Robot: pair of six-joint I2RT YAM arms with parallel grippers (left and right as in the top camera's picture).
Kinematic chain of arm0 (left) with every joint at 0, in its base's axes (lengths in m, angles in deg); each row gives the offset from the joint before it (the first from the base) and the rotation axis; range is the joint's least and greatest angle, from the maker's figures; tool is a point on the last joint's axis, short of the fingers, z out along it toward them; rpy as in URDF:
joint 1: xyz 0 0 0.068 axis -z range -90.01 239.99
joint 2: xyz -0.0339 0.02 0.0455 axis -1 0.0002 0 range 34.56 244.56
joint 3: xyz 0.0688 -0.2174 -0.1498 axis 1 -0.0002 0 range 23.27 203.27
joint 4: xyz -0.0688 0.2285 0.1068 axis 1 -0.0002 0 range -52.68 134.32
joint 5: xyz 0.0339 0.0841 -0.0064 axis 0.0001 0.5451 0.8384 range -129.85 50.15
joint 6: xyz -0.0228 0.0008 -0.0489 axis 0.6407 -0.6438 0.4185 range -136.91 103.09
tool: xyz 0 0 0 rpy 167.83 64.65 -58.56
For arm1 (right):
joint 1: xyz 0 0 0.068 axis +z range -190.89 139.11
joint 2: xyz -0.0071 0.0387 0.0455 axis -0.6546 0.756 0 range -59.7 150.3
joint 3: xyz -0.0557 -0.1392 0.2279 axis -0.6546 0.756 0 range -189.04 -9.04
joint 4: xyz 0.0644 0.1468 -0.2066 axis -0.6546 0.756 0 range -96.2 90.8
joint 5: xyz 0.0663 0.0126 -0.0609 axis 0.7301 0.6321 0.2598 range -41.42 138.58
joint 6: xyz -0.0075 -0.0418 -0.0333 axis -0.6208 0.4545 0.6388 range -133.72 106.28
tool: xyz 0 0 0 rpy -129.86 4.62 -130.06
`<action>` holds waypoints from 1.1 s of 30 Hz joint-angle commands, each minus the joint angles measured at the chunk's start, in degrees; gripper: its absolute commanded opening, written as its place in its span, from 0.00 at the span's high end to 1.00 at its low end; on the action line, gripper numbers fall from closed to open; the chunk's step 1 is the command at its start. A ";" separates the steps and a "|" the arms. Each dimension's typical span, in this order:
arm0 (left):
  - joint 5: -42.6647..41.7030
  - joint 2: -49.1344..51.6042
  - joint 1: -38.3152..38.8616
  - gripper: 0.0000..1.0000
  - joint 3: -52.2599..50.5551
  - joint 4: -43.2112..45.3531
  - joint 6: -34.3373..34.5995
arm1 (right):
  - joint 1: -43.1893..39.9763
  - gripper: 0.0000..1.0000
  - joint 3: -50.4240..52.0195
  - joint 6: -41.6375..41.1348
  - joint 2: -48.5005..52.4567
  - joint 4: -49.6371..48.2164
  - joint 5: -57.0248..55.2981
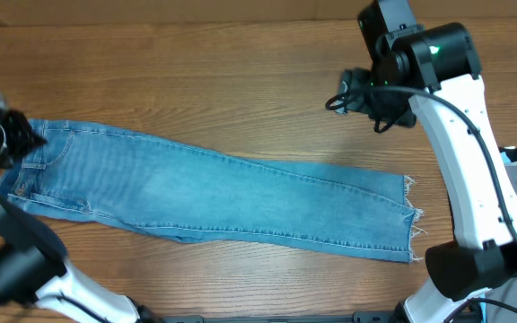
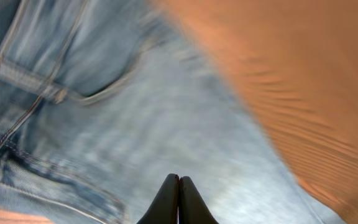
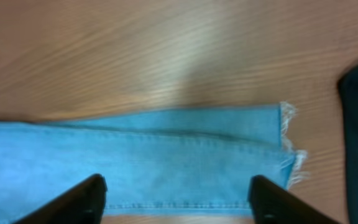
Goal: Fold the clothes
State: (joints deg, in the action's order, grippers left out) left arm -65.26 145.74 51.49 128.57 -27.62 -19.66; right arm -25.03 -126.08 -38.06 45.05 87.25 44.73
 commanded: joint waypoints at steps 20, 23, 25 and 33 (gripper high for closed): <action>0.33 -21.57 11.96 0.92 0.28 -10.12 -1.99 | -4.00 0.96 64.63 -4.39 0.68 -49.72 18.82; 0.39 -21.57 12.15 0.91 0.28 -10.19 -2.01 | -4.00 0.95 66.18 -7.08 1.95 -57.92 15.69; 0.55 -21.57 12.17 0.91 0.28 -10.23 -2.03 | -4.15 0.95 66.18 -7.28 2.84 -61.72 13.03; 3.50 -21.57 12.20 0.78 0.28 -9.79 -1.99 | -11.17 0.93 62.38 -9.38 7.74 -74.53 7.98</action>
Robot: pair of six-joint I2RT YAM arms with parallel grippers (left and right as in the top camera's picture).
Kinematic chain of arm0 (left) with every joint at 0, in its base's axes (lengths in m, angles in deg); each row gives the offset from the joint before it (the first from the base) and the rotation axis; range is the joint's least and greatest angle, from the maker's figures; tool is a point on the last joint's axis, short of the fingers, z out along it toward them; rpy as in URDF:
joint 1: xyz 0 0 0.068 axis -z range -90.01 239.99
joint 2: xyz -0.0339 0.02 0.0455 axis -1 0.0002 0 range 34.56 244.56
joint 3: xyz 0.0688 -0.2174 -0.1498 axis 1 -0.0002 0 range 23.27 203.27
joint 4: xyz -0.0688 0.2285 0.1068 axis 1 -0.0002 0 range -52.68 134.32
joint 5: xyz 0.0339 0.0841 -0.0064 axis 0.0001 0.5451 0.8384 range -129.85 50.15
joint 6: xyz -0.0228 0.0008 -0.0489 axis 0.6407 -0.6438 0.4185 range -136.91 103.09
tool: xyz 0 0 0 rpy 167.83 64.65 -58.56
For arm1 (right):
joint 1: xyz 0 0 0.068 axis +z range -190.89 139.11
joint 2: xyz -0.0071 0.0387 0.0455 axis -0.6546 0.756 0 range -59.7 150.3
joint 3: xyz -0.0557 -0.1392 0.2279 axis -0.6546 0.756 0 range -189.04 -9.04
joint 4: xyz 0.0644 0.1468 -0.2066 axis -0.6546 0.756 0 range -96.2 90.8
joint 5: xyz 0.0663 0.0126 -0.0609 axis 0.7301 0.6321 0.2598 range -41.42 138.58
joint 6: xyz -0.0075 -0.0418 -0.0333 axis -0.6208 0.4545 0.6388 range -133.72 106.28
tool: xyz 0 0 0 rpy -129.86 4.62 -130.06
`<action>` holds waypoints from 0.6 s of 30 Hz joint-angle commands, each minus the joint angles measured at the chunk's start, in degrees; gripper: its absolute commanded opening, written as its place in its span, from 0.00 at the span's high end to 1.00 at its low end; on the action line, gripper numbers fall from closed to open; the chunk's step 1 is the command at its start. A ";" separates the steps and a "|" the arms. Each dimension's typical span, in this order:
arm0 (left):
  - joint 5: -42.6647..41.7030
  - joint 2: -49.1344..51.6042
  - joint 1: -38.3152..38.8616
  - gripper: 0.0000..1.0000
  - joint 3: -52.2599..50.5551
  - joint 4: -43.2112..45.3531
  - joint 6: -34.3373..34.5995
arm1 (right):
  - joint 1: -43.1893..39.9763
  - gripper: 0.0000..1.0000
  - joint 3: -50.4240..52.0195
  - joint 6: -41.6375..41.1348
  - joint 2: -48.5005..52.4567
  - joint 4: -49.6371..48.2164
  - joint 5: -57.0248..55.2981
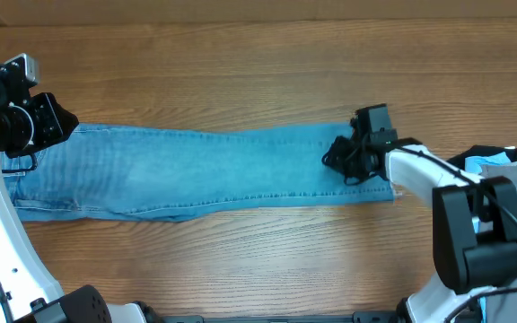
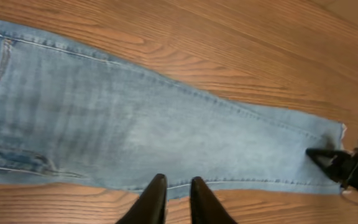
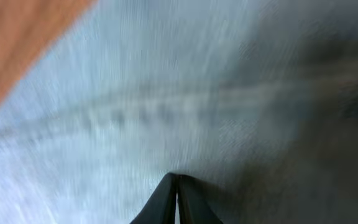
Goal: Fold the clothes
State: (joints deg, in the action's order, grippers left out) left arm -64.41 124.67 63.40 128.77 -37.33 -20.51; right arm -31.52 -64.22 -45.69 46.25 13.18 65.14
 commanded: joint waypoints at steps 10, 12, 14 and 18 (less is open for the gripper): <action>14.10 1.05 -0.02 0.41 0.00 2.16 4.28 | -14.53 0.75 -12.76 9.62 4.11 9.60 3.10; 14.47 2.82 -0.46 0.38 0.00 3.04 5.40 | -14.99 0.72 -16.06 10.80 2.08 13.84 5.14; 14.71 4.94 -0.81 0.35 0.00 3.76 5.40 | -15.02 0.71 -18.88 12.63 -0.09 17.40 5.64; 14.88 10.05 -2.23 0.33 0.00 4.81 6.84 | -15.02 0.67 -24.17 13.38 -4.46 25.07 5.62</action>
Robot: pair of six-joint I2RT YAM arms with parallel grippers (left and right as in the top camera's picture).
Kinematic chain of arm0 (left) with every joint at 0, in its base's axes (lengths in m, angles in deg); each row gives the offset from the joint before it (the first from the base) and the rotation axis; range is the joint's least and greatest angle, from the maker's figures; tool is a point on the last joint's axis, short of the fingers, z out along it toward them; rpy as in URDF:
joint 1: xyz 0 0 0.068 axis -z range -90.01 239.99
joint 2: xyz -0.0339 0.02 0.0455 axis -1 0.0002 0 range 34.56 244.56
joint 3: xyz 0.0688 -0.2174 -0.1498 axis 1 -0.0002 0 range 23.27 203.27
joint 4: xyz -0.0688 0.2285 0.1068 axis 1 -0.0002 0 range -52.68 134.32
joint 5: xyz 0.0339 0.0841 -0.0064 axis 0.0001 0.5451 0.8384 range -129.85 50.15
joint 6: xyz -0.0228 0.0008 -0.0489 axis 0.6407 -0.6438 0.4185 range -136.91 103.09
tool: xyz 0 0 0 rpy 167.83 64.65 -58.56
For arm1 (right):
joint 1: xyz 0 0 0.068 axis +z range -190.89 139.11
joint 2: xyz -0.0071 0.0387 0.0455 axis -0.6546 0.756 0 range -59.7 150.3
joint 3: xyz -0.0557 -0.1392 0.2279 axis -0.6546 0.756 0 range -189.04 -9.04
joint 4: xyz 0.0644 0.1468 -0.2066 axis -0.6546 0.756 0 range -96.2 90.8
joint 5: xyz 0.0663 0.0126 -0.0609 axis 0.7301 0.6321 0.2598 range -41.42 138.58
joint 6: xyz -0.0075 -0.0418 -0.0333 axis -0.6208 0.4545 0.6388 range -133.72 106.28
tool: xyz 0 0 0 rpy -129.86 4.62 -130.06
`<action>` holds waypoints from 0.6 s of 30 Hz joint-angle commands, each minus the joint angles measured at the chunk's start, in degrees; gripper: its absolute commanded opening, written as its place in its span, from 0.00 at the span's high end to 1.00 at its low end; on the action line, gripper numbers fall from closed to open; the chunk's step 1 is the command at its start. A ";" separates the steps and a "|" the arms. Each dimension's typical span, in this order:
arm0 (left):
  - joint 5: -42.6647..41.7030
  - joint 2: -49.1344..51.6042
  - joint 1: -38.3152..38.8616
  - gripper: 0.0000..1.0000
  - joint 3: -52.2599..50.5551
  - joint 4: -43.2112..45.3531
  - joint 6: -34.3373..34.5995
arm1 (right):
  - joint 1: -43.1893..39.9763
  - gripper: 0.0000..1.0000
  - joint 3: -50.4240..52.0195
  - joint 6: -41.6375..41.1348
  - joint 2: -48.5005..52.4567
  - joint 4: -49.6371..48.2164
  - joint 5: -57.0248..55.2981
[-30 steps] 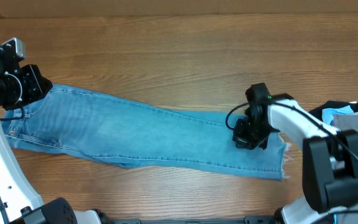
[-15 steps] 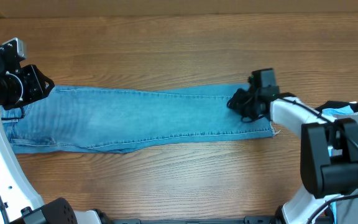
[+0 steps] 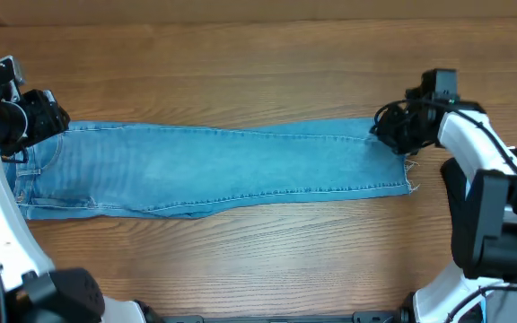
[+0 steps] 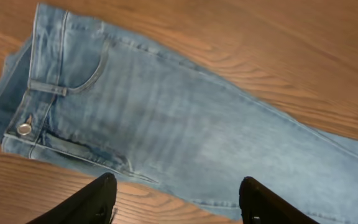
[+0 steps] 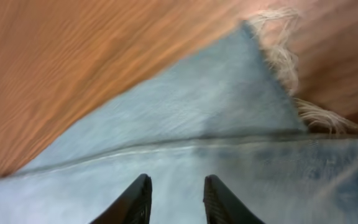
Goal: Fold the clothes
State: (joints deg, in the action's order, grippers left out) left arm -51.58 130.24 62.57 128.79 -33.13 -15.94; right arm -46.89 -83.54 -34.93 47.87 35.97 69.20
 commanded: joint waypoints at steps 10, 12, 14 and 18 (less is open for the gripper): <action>3.82 14.62 -13.44 0.34 -0.02 9.81 8.24 | 0.35 0.63 -6.73 3.76 -9.73 14.91 1.55; -3.28 17.22 -16.04 0.37 -0.02 12.17 5.42 | 0.35 0.63 -6.73 3.96 -9.73 15.91 1.57; -13.38 22.29 -18.62 0.40 -0.02 16.04 0.96 | 0.35 0.63 -6.73 5.03 -9.73 17.16 1.55; -18.78 27.82 -19.61 0.39 -0.02 20.74 -1.25 | 0.35 0.62 -6.60 5.01 -9.73 18.71 1.55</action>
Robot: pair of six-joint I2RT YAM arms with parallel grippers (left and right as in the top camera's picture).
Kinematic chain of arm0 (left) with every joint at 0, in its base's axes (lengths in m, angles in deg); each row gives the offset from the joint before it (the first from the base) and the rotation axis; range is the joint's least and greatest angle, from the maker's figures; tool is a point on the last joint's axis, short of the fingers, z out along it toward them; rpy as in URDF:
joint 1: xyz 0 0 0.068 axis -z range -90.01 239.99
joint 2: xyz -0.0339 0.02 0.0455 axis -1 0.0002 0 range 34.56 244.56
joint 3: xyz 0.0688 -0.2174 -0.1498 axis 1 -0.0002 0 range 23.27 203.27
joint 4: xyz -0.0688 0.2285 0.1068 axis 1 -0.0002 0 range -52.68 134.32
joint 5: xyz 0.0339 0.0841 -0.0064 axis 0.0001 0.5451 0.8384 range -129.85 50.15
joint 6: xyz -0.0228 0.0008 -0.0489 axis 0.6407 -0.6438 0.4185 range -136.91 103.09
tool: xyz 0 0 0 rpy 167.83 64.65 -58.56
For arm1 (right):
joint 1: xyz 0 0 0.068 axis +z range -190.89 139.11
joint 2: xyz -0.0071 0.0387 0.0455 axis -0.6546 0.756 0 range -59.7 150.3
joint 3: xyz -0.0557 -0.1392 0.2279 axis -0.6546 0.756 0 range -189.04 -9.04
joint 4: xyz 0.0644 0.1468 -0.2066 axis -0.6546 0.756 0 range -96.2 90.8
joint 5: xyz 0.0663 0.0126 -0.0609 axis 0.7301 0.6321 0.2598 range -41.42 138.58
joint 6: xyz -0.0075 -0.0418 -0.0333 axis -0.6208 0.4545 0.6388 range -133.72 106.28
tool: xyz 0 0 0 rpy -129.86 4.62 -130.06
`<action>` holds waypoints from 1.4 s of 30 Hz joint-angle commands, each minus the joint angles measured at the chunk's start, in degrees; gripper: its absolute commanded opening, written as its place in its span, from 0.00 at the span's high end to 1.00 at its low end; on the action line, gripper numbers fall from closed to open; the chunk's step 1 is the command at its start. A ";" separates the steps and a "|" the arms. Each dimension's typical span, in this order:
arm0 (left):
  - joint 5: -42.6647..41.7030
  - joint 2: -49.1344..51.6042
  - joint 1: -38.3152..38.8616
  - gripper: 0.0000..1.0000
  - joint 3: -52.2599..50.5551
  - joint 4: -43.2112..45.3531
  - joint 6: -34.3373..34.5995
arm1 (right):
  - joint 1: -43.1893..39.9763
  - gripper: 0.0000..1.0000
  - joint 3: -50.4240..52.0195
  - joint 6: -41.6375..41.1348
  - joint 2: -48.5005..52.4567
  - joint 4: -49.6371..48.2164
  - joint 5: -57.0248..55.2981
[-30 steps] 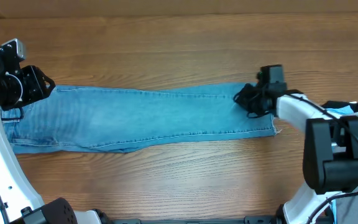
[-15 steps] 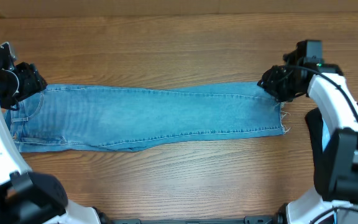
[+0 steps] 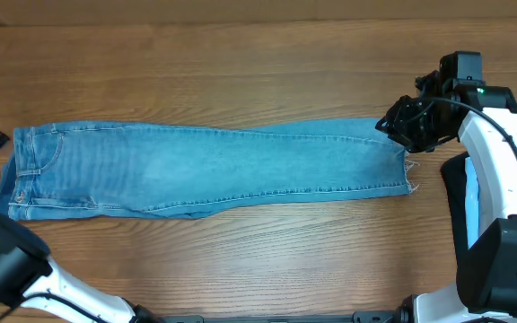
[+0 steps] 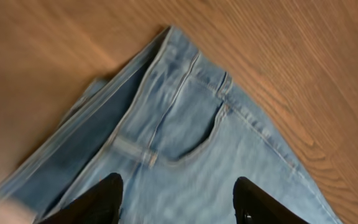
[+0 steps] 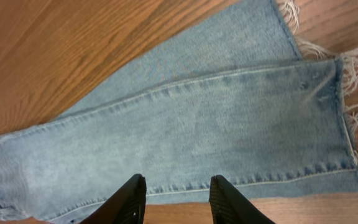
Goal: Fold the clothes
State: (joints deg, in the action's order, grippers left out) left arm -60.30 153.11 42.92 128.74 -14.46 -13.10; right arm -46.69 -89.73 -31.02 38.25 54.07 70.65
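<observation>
Light blue jeans (image 3: 205,169) lie flat and stretched straight across the table, folded lengthwise, waistband (image 3: 21,170) at the left and frayed hems (image 3: 407,170) at the right. My left gripper (image 4: 176,202) hangs open over the waistband and pocket (image 4: 185,134), holding nothing; in the overhead view only its tip shows at the left edge. My right gripper (image 5: 178,199) is open above the hem end (image 5: 328,118), by the jeans' upper right corner (image 3: 409,126), nothing between its fingers.
The wooden table (image 3: 240,63) stretches bare behind and in front of the jeans. A dark garment with a light blue piece (image 3: 474,202) lies at the right edge next to the right arm's base.
Both grippers have drawn back and up from the jeans: the left to the table's left edge, the right a little to the right of the hems. The jeans lie unchanged.
The jeans lay slanted, with the left gripper shut on the waist and the right one open and high. Then both were shut on the ends and the jeans lay straighter but short. Then the cloth was stretched full length and both opened, and now they hover apart.
</observation>
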 commanded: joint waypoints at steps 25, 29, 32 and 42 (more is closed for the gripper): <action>-6.25 17.81 1.25 0.39 0.02 23.10 -2.95 | 0.22 0.61 -0.26 2.38 0.11 2.03 -0.11; -7.76 19.47 2.01 0.51 0.02 24.90 -2.89 | 0.22 0.61 -0.28 2.38 0.11 2.23 -0.11; -8.31 19.58 2.40 0.69 0.02 25.51 -2.51 | 0.22 0.61 -0.28 2.38 0.11 2.62 -0.11; -24.06 17.66 0.26 0.96 2.32 25.33 -2.49 | 0.22 0.61 -0.28 2.29 0.11 2.56 -5.09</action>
State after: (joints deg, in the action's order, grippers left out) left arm -74.88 171.42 44.19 128.98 11.13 -15.55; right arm -46.69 -89.73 -29.05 38.25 56.80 68.88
